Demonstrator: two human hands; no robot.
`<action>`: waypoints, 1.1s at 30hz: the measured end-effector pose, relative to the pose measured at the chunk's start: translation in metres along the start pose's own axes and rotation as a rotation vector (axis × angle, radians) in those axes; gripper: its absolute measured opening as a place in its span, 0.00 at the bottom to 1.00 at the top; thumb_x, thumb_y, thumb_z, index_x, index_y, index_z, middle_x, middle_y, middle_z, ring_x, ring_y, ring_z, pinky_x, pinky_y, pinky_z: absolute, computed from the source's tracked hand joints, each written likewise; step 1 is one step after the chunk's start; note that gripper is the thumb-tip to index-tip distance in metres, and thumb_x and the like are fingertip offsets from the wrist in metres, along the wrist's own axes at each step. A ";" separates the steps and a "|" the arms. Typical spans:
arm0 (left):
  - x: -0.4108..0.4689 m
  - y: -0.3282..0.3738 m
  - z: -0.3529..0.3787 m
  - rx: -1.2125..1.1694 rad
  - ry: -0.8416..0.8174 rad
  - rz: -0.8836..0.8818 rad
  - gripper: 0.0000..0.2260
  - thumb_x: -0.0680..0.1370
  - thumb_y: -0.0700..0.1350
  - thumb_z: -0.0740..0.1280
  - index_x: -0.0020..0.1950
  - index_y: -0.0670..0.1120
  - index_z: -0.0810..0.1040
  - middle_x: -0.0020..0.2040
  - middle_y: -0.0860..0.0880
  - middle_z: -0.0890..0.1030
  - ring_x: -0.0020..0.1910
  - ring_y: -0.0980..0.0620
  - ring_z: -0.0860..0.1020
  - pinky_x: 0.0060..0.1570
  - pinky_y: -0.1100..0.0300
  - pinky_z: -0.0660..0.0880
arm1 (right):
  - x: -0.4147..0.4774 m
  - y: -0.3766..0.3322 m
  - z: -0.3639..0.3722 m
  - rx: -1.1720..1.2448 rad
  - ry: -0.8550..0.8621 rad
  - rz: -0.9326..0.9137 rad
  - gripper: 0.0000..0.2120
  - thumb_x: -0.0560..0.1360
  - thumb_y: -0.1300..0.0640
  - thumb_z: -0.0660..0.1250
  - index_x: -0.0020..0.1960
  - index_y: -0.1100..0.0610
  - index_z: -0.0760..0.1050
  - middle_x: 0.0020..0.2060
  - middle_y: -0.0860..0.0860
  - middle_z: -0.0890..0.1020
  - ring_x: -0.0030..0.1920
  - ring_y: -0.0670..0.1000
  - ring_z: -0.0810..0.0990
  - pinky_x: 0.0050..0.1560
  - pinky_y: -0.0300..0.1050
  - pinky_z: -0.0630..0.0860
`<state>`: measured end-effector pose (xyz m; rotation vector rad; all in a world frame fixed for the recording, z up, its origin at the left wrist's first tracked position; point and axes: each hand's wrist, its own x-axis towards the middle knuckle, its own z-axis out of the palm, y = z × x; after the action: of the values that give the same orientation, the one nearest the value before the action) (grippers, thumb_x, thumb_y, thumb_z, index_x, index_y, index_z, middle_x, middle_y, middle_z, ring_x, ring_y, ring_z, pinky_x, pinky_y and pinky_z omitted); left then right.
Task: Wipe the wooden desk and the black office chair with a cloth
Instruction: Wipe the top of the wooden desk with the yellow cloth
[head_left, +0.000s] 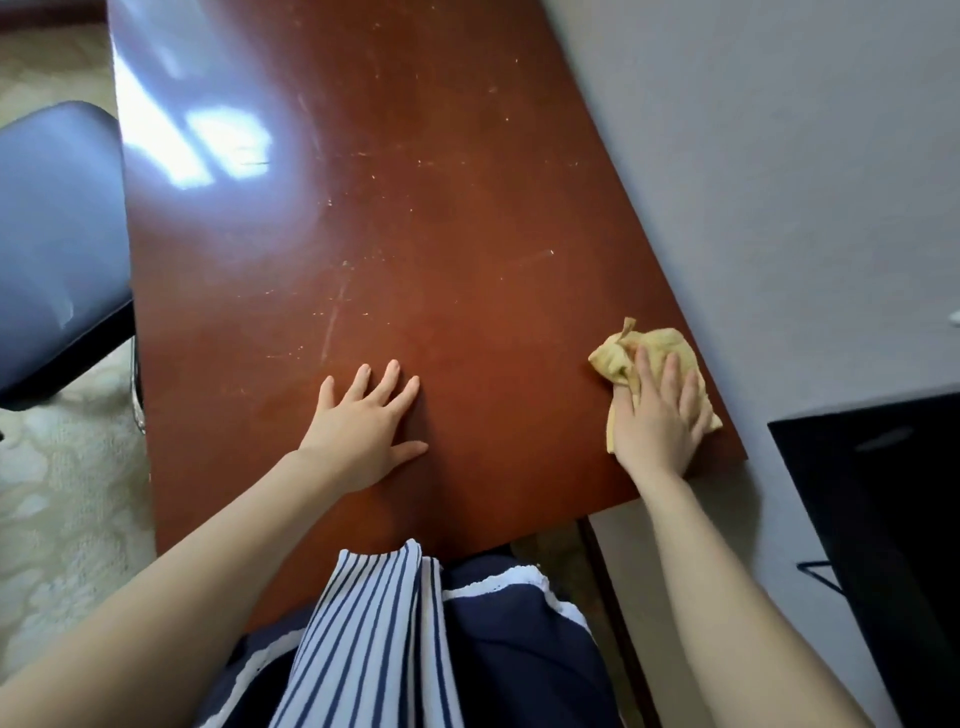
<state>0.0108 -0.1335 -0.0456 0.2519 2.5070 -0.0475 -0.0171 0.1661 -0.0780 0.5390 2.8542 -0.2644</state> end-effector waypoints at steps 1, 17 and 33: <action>0.001 -0.001 -0.003 -0.009 -0.025 0.002 0.34 0.78 0.66 0.51 0.78 0.53 0.41 0.79 0.50 0.43 0.77 0.44 0.46 0.71 0.40 0.48 | 0.011 -0.009 -0.001 0.018 -0.010 0.034 0.25 0.80 0.41 0.48 0.76 0.39 0.46 0.77 0.47 0.47 0.77 0.52 0.42 0.74 0.57 0.40; 0.003 0.001 -0.008 -0.002 -0.027 0.003 0.32 0.80 0.62 0.53 0.78 0.54 0.42 0.79 0.50 0.43 0.77 0.44 0.47 0.72 0.48 0.54 | 0.009 -0.136 0.020 -0.022 -0.118 -0.415 0.26 0.80 0.42 0.51 0.76 0.38 0.47 0.77 0.48 0.46 0.76 0.55 0.41 0.72 0.61 0.37; 0.001 -0.003 -0.002 -0.083 -0.024 0.016 0.32 0.79 0.62 0.54 0.78 0.55 0.41 0.78 0.53 0.41 0.77 0.46 0.44 0.71 0.50 0.58 | -0.024 0.018 0.001 -0.094 0.057 -0.125 0.26 0.80 0.44 0.54 0.76 0.45 0.53 0.76 0.49 0.57 0.76 0.51 0.51 0.75 0.50 0.48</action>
<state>0.0081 -0.1365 -0.0443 0.2361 2.4759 0.0600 0.0117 0.1744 -0.0755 0.3556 2.9426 -0.1365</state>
